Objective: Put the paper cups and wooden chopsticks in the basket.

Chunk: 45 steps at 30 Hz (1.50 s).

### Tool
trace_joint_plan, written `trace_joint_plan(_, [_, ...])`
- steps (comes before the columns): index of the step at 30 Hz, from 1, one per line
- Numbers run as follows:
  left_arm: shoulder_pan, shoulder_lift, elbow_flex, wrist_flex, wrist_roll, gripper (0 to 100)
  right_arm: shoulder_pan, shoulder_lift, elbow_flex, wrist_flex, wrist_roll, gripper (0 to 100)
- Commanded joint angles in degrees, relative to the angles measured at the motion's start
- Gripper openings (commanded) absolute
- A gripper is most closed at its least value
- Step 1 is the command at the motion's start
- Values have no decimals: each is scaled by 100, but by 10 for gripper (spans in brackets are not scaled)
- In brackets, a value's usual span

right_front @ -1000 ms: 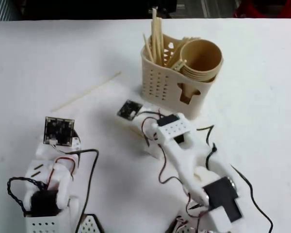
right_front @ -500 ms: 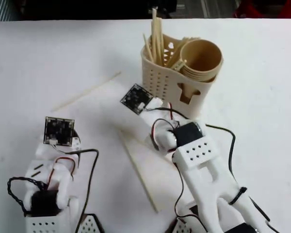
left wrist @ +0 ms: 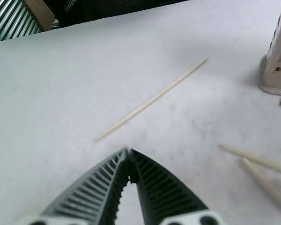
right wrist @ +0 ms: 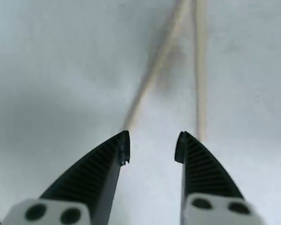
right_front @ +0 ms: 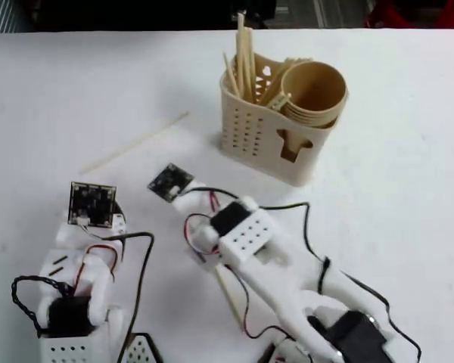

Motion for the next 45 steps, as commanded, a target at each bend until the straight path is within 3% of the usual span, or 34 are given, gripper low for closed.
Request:
trace_joint_plan(1, [-22,-66,-26,-123,-62,27,-127,391,-158,-488,-97,115])
trace_joint_plan(9, [-31,-66,-26,-123,-62,27,-119,1631,-185,-1235,-70,94])
trace_joint_plan(13, [-31,-66,-26,-123,-62,27,-92,1763,-185,-1349,-35,15])
trace_joint_plan(18, [-31,-66,-26,-123,-62,27,-22,1560,-176,-998,686,19])
trace_joint_plan(30, [-22,-66,-26,-123,-62,27,1226,57,-185,-127,2101,18])
trace_joint_plan(37, [-22,-66,-26,-123,-70,27,1534,769,-176,-1077,2154,18])
trace_joint_plan(45, [-13,-66,-26,-123,-70,27,1516,1130,-185,-1218,2145,22])
